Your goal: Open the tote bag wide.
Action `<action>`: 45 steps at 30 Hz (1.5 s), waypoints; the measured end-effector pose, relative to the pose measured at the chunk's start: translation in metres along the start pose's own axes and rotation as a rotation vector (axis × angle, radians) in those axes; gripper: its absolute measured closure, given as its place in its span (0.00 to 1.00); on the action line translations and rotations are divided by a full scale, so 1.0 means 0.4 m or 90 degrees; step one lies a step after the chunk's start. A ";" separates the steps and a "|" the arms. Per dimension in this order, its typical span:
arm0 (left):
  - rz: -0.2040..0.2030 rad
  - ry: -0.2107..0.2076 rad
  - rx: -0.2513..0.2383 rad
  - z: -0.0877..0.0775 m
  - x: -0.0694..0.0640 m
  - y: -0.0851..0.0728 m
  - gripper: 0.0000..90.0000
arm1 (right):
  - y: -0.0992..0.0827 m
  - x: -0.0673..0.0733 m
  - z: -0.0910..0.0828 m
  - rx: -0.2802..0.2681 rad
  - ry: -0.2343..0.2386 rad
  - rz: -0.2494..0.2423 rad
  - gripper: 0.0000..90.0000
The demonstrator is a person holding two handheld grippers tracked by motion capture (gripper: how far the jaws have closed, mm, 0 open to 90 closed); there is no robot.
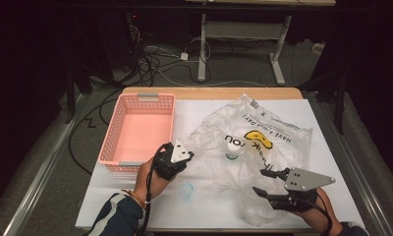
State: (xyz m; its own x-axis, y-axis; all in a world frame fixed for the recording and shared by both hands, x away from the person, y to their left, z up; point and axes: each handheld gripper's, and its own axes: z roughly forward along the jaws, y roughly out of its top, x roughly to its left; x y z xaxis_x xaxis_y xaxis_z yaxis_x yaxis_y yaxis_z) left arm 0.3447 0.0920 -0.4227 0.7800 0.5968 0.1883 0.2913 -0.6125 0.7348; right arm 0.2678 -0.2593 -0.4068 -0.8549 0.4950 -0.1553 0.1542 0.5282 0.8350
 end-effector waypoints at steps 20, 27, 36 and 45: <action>-0.005 0.024 -0.035 -0.026 0.017 -0.005 0.96 | -0.080 0.005 0.009 0.105 -0.103 -0.126 1.00; -0.016 0.025 -0.088 -0.064 0.008 0.011 0.96 | -0.040 0.006 -0.034 0.011 -0.139 -0.117 1.00; -0.013 0.063 -0.168 -0.099 -0.028 0.030 0.96 | 0.000 -0.016 -0.066 -0.084 -0.213 -0.124 1.00; -0.026 0.096 -0.269 -0.156 -0.026 0.037 0.96 | 0.042 -0.034 -0.061 -0.136 -0.255 -0.123 1.00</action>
State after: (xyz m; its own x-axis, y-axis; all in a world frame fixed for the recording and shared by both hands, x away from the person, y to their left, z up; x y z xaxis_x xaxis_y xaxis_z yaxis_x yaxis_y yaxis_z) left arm 0.3064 0.1091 -0.3731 0.6738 0.7041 0.2240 0.0433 -0.3403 0.9393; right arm 0.2698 -0.2738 -0.3777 -0.5937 0.6507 -0.4734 -0.1290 0.5038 0.8542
